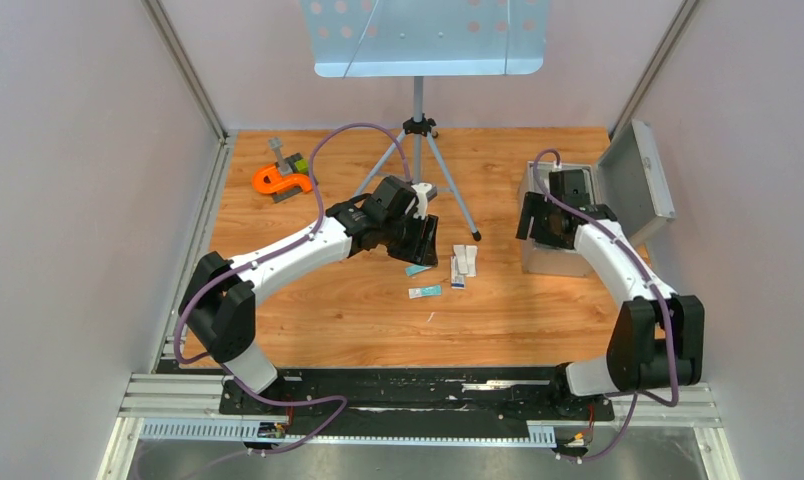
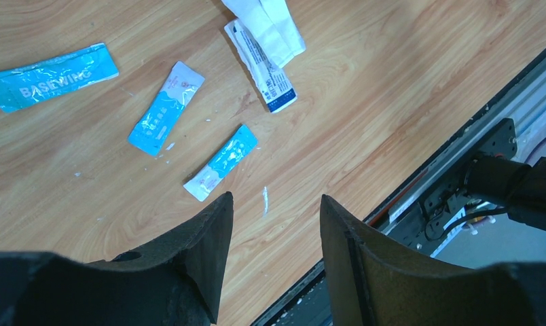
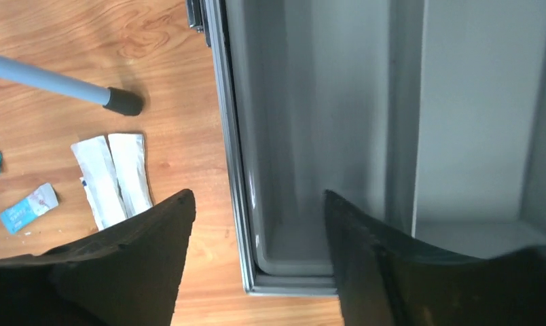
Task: Organize the medicine kit
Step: Adjust the medicine box at the center of the board, then adjust the medical item in the medicine box.
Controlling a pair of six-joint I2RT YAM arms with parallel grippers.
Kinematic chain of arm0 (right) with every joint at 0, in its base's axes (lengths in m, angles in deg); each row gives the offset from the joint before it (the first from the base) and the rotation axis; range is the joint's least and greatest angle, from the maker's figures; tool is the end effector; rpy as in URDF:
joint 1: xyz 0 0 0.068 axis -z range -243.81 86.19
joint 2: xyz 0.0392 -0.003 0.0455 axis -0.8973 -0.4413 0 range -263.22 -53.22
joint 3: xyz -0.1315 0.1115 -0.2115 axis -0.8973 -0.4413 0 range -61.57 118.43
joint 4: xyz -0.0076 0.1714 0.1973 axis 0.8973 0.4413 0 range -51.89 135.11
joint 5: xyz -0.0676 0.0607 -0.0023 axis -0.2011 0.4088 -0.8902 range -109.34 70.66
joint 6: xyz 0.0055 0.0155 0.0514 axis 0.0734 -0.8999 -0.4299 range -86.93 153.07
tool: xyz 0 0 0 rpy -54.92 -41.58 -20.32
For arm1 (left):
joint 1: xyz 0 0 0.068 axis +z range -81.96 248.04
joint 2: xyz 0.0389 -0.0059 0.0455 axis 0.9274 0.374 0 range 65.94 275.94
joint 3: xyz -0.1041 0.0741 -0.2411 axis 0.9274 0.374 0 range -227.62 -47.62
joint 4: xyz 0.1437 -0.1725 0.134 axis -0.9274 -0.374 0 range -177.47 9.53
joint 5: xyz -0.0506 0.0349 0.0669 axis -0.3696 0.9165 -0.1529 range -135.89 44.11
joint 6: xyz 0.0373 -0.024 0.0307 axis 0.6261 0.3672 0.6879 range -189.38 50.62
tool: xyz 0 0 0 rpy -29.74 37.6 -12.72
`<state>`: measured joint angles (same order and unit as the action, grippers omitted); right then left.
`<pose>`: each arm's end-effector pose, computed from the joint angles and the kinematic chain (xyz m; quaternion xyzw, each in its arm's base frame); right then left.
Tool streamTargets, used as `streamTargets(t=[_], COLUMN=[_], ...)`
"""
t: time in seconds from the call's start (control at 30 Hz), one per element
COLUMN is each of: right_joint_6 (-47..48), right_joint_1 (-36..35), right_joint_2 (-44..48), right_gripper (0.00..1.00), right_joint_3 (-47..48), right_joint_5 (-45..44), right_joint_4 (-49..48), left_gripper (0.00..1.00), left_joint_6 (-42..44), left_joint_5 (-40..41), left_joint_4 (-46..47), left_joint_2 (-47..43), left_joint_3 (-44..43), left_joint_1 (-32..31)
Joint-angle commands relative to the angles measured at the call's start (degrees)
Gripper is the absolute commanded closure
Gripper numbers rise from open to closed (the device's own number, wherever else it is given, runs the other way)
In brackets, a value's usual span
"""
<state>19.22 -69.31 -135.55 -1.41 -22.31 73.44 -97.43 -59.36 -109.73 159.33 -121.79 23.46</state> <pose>0.2919 0.0262 0.2458 0.0771 0.9567 0.0225 0.2799 0.2497 -0.2578 0.2718 0.1746 0.9130 -0.2969 0.2187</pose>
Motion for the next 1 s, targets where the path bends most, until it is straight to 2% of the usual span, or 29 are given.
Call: streamTargets(t=[0.0,0.1,0.17,0.2,0.23,0.27,0.33,0.37,0.43,0.67,0.97], right_joint_6=[-3.71,-4.07,-4.52,-4.72,-5.12,-5.5,-5.34,-5.05,-4.23,-3.35,-3.27], right_joint_1=[-0.02,0.46,2.08,3.44,4.69,6.45,8.26,8.87,10.04,11.6,11.91], right_joint_2=[6.54,10.67,12.13,11.91,11.22,10.08,5.62,2.96,-2.71,-15.93,-23.91], right_gripper=[0.26,0.22,0.3,0.38,0.48,0.64,0.81,0.88,0.94,0.97,0.95], right_joint_3=[-1.15,0.39,2.48,3.3,4.27,5.64,9.05,11.22,15.46,24.25,27.87], right_joint_5=[-1.0,-1.65,-0.95,0.18,1.37,1.97,2.04,1.96,1.51,1.18,0.95], right_joint_4=[1.52,0.05,-2.18,-3.83,-5.55,-6.95,-8.74,-8.89,-8.71,-8.14,-5.41], left_gripper=[0.42,0.42,0.42,0.42,0.42,0.42,0.42,0.42,0.42,0.42,0.42], left_joint_6=[-0.04,0.01,-0.1,-0.13,-0.15,-0.2,-0.16,-0.05,0.16,0.92,1.58], left_joint_5=[-1.33,-1.15,-1.0,-0.95,-0.95,-1.03,-1.01,-0.97,-0.67,1.41,2.64], left_joint_4=[1.5,1.48,1.69,1.72,1.85,1.84,1.77,1.64,1.33,0.1,-1.27], left_joint_2=[-1.49,-1.45,-1.38,-1.3,-1.24,-1.14,-1.03,-1.02,-1.08,-1.22,-0.13], left_joint_3=[-0.14,-0.42,-0.53,-0.6,-0.61,-0.66,-0.63,-0.65,-0.77,-1.22,-2.7], left_joint_1=[0.19,0.19,0.21,0.2,0.2,0.19,0.19,0.19,0.19,0.2,0.27])
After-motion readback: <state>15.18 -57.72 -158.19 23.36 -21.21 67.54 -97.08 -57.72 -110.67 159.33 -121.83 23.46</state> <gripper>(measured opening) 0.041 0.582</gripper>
